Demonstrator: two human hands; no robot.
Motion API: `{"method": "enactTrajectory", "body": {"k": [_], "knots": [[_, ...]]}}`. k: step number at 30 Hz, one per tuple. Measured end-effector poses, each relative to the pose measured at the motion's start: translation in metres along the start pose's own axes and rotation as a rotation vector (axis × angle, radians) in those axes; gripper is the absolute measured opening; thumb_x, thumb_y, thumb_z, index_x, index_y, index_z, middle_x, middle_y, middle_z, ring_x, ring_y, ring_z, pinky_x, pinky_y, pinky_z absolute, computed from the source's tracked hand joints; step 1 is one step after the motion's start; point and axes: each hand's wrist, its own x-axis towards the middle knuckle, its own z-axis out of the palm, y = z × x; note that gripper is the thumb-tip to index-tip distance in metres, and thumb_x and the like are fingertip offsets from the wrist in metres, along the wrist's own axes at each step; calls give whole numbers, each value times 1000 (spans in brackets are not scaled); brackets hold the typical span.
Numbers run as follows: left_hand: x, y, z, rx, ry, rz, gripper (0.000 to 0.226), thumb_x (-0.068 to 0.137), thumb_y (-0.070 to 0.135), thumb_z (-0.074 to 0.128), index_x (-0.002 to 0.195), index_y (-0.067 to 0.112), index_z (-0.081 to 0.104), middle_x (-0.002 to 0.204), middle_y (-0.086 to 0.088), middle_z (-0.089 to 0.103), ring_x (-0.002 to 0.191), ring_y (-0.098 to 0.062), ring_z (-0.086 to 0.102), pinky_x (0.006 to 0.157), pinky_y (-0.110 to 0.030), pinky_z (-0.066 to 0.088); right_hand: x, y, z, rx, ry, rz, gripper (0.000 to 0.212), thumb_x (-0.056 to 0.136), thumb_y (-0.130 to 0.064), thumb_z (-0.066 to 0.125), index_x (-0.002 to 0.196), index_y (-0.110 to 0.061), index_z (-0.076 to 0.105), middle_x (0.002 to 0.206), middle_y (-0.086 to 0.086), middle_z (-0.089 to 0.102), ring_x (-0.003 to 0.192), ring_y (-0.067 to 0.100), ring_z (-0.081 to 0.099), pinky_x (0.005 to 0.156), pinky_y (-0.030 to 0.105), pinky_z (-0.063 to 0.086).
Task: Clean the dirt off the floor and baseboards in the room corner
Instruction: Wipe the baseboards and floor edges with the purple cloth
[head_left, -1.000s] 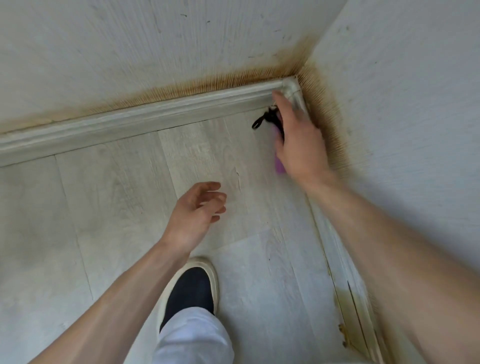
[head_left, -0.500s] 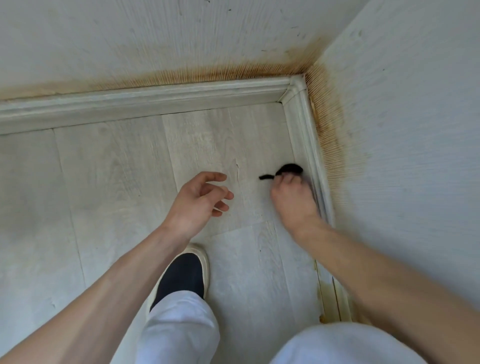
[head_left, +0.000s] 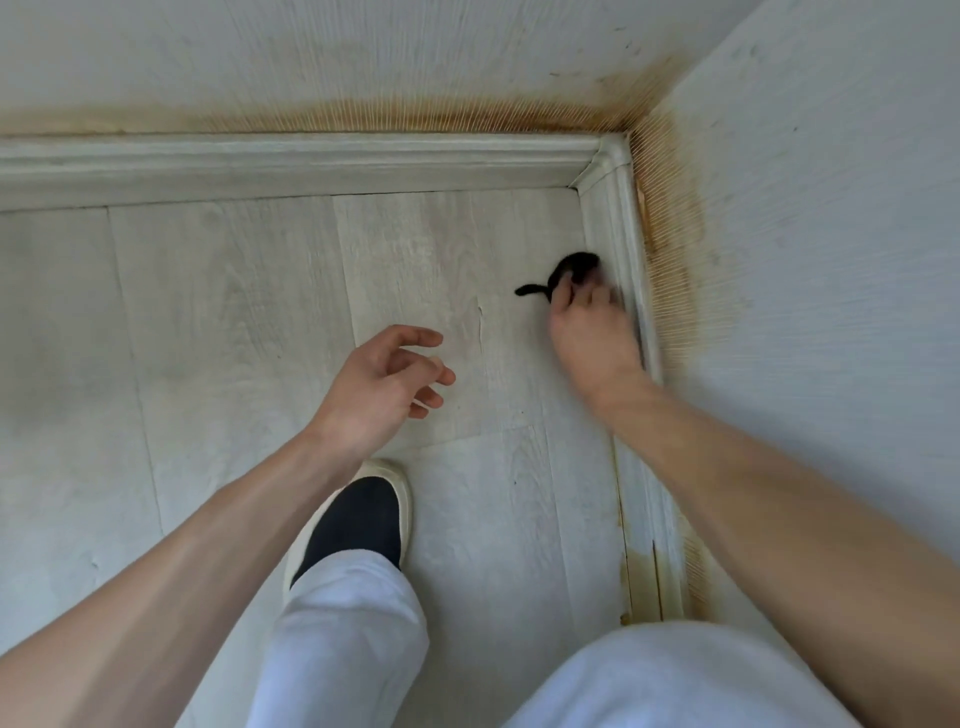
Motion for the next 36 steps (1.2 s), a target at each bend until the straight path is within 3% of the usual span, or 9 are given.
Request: {"method": "enactTrajectory", "body": {"k": [3,6,9,12,15,22,26,31,36], "knots": [[1,8,3,-14,-9,18,24,100,14,60,122,22,65,97,0,78,80,-15,71,81,-34,57,-88,-21,52,72,-129,-33,63,71,-1,68,134,3,63,117,30,70,77,26,70,54,31,54],[2,15,3,-26,-18,49,24,101,15,60,122,23,65,98,0,78,80,-14,71,82,-34,57,-137,-26,52,216,-254,0,68,70,6,78,135,8,59,116,31,69,83,33,71,57,37,59],[1,14,1,-39,-12,52,24,101,15,59,122,24,65,98,0,78,81,-15,71,82,-34,57,-108,-7,27,321,-123,32,53,90,7,57,142,-1,51,124,20,66,106,33,65,73,41,57],[-2,7,1,-27,-14,44,24,101,15,59,123,23,64,97,0,78,81,-15,71,81,-33,57,-42,4,7,237,77,63,51,91,8,58,141,0,51,126,22,60,105,37,61,66,42,52],[-6,2,3,-2,-18,39,24,100,15,59,123,22,64,97,1,78,81,-14,71,80,-31,57,-12,2,12,167,64,45,49,95,7,52,144,2,47,133,24,52,109,36,59,63,39,46],[-14,2,21,30,-59,71,24,100,15,59,123,21,64,96,0,78,79,-15,71,78,-33,56,-190,-42,91,372,-176,51,47,65,10,76,112,7,71,105,25,66,77,33,68,44,36,53],[-21,-3,31,46,-92,77,24,101,16,59,124,21,64,97,0,78,79,-15,71,78,-31,56,-233,-43,84,514,-322,133,47,89,3,58,135,-1,58,127,17,60,105,33,64,75,41,57],[-34,-12,36,86,-105,79,24,101,16,58,124,20,64,98,-1,78,81,-16,71,78,-31,56,-157,-22,48,459,35,149,45,93,8,53,136,-3,55,137,17,50,105,33,60,62,39,45],[-38,-18,38,103,-97,82,25,101,15,58,124,20,64,97,0,78,81,-16,71,79,-32,55,-137,-30,72,352,-29,123,53,93,5,57,144,2,47,141,22,49,115,33,59,67,39,59]]}}
